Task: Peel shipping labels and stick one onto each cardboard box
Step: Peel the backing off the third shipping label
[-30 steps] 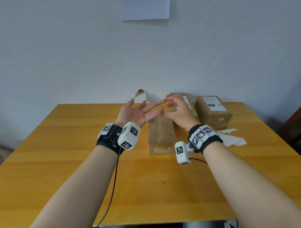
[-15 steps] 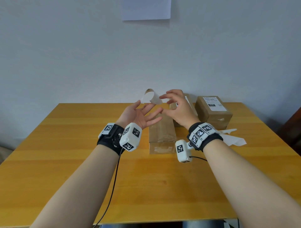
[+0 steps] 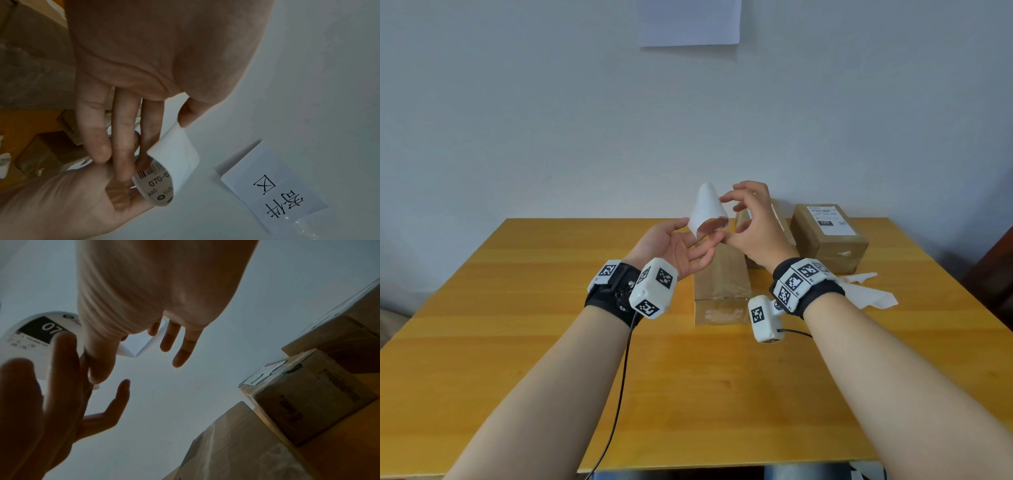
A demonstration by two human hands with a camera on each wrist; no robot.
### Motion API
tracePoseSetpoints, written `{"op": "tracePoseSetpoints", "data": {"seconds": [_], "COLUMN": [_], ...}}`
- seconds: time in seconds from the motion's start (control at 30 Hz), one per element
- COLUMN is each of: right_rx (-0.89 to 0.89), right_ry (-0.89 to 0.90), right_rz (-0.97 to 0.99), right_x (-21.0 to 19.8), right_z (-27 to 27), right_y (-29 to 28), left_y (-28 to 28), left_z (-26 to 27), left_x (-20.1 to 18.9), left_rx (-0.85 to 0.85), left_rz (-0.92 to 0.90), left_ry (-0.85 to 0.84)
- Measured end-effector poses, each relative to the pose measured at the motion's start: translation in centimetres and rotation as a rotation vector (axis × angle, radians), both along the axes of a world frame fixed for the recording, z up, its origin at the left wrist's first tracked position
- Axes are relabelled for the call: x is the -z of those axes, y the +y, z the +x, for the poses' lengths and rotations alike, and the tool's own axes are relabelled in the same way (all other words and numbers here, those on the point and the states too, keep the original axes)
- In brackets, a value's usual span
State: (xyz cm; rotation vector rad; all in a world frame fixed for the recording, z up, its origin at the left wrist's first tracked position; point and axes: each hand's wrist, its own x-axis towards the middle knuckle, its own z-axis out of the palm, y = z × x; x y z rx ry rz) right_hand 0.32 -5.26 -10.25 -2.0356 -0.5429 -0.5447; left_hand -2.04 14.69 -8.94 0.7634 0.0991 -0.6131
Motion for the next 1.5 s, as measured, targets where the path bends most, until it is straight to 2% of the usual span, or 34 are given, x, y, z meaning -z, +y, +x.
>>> {"op": "tracePoseSetpoints", "data": {"seconds": [0.17, 0.3, 0.4, 0.53, 0.67, 0.73, 0.83, 1.23, 1.5], "right_rx": [-0.005, 0.037, 0.075, 0.084, 0.057, 0.017, 0.062, 0.213, 0.164], "right_ry": [-0.022, -0.051, -0.067, -0.006, 0.151, 0.214, 0.239, 0.367, 0.445], "right_rz": [-0.004, 0.099, 0.203, 0.286, 0.354, 0.423, 0.456, 0.374, 0.096], "right_x": [0.1, -0.4, -0.8, -1.7, -2.8, -3.3, -4.0, -5.1, -4.6], "right_z": [0.1, -0.2, -0.2, -0.3, -0.6, -0.7, -0.3, 0.2, -0.1], "right_y": [0.2, 0.1, -0.4, -1.0, -1.1, -0.8, -0.8, -1.6, -2.0], "left_y": [0.4, 0.9, 1.1, 1.3, 1.2, 1.2, 1.0, 0.4, -0.4], "left_z": [-0.2, 0.1, 0.3, 0.7, 1.2, 1.3, 1.2, 0.9, 1.2], "left_x": [-0.1, -0.1, 0.1, 0.5, 1.2, 1.4, 1.5, 1.2, -0.5], "left_rx": [0.046, 0.033, 0.016, -0.043, -0.079, -0.094, -0.112, -0.149, -0.308], "left_rz": [-0.062, -0.088, -0.110, 0.002, 0.120, 0.151, 0.197, 0.434, 0.556], "left_ry": [-0.008, 0.016, 0.100, 0.155, 0.177, 0.179, 0.149, -0.024, -0.198]}}
